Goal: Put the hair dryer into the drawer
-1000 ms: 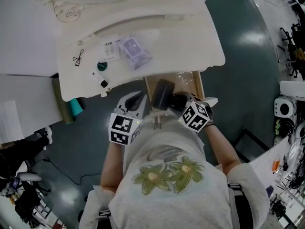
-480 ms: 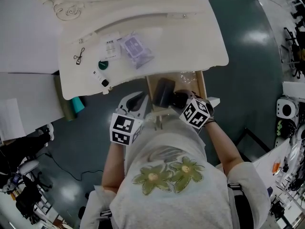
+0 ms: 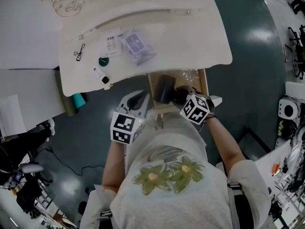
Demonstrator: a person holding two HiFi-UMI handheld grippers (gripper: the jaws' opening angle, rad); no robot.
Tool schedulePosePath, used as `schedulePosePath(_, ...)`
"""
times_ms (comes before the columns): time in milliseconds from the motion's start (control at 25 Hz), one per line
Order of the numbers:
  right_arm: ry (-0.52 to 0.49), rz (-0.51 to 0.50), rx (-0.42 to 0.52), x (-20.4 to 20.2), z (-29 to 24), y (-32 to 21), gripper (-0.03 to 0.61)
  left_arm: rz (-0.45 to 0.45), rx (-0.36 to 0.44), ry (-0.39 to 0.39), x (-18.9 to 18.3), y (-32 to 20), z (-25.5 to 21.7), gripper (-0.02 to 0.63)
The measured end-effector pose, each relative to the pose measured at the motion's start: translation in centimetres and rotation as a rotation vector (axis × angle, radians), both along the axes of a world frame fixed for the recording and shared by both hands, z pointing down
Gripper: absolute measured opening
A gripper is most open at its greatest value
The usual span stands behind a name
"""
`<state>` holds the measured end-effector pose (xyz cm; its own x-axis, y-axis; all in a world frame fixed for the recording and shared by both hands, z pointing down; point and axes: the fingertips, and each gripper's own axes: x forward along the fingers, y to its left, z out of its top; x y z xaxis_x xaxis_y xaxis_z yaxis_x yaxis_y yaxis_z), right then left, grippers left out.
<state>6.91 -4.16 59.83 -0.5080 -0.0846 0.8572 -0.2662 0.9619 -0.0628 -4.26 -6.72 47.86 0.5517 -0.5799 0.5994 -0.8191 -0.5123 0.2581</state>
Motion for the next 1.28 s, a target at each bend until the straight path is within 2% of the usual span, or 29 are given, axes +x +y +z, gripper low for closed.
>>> schedulePosePath(1280, 0.08, -0.078, -0.019, 0.4, 5.6, -0.9, 0.216, -0.017, -0.073, -0.004, -0.2, 0.0, 1.8, 0.037)
